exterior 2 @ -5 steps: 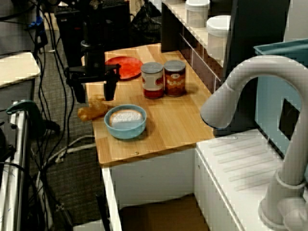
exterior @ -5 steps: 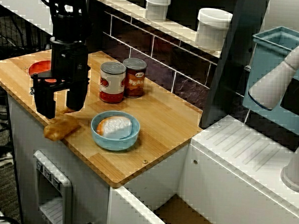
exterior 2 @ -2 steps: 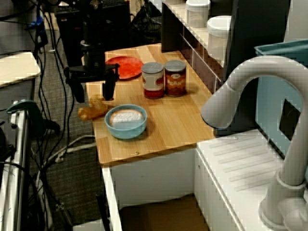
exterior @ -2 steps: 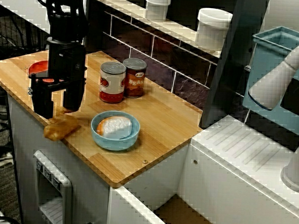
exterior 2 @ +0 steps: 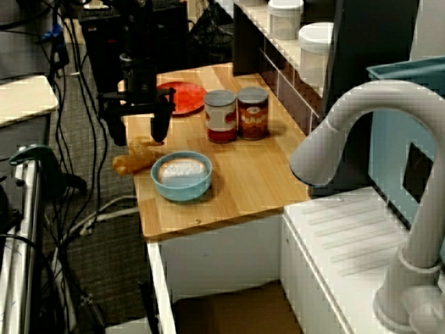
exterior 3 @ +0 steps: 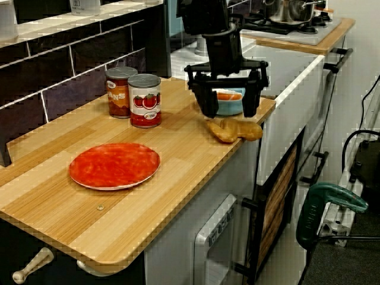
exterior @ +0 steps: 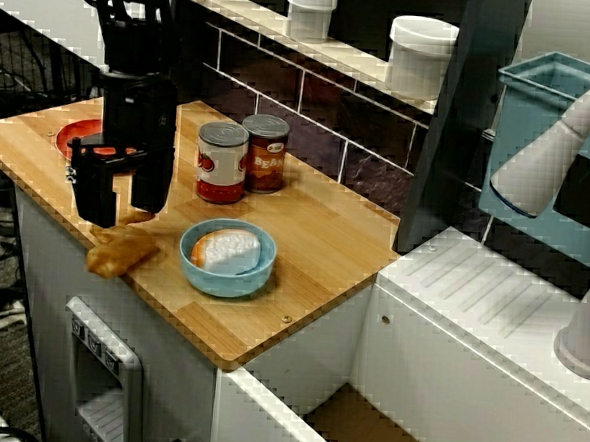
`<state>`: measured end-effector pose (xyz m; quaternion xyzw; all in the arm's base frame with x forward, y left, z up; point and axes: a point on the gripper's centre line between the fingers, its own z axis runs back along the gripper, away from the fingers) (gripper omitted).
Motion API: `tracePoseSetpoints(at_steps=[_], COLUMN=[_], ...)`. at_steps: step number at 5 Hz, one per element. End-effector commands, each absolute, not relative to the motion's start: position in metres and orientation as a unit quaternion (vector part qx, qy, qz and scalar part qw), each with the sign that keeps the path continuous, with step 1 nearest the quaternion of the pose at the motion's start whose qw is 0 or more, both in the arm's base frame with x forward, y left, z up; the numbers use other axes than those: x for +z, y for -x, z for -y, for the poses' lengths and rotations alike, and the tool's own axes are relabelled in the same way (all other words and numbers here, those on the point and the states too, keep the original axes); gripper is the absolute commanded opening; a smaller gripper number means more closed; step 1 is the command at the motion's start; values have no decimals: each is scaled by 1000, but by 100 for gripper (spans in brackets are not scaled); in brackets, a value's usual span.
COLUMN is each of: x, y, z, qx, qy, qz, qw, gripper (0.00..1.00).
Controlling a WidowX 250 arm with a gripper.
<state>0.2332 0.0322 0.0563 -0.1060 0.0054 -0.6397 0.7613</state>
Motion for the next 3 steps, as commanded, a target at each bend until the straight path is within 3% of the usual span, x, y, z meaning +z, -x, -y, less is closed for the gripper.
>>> tracePoseSetpoints(at_steps=[1,3], x=[99,98], y=[-249,-255], z=[-3,23], qx=[-545,-346], qy=[83,83], qz=[42,18], qw=[833,935], gripper=[100,100])
